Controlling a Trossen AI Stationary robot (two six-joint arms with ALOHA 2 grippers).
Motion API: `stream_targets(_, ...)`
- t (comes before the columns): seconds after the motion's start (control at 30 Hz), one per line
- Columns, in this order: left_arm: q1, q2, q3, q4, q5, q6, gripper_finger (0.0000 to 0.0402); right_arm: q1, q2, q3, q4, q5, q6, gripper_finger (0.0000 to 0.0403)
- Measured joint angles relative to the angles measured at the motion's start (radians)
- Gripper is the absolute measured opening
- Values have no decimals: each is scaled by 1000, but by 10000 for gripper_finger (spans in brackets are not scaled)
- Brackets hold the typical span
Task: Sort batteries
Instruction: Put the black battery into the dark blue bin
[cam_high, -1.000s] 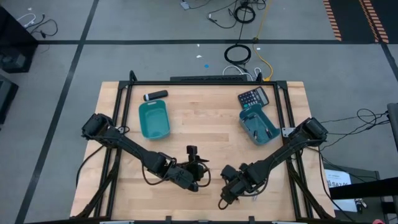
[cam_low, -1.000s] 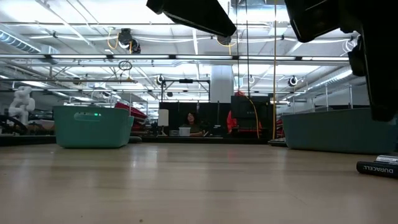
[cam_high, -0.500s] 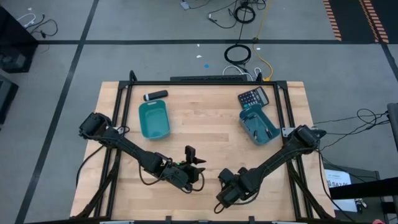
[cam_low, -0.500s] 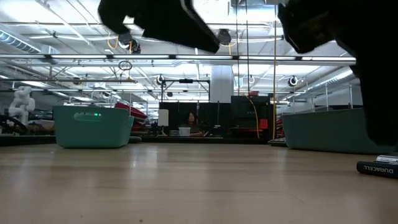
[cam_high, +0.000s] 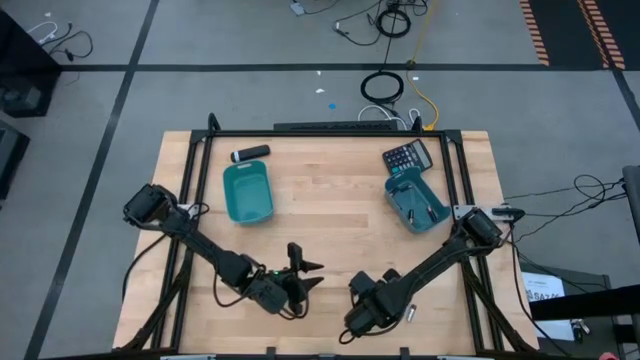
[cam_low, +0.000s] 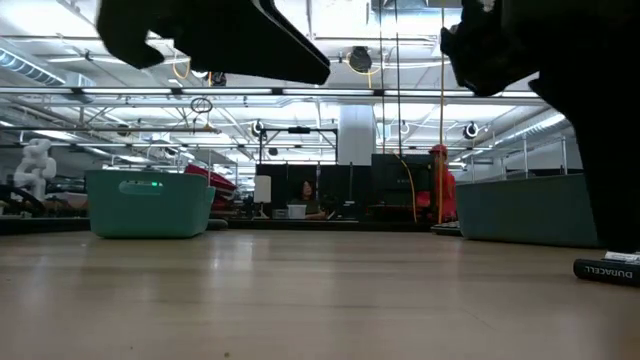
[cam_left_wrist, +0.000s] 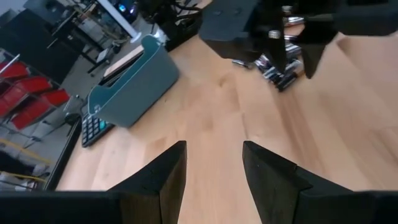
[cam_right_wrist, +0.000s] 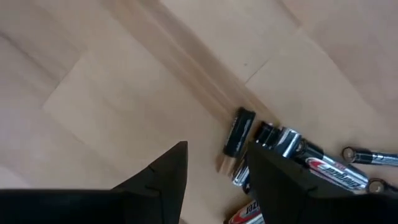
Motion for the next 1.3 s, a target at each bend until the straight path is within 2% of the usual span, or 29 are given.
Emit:
stream_targets(0.93, -12, 0, -2, -7, 13, -110, 169, -9, 39, 0, 3, 3, -30, 154)
stream_targets(1.1, -13, 0, -2, -7, 14, -110, 169, -11, 39, 0, 3, 3, -54, 120)
stream_targets(1.3, -14, 0, -2, -25, 14, -147, 169, -14, 39, -1, 5, 1, -102, 43)
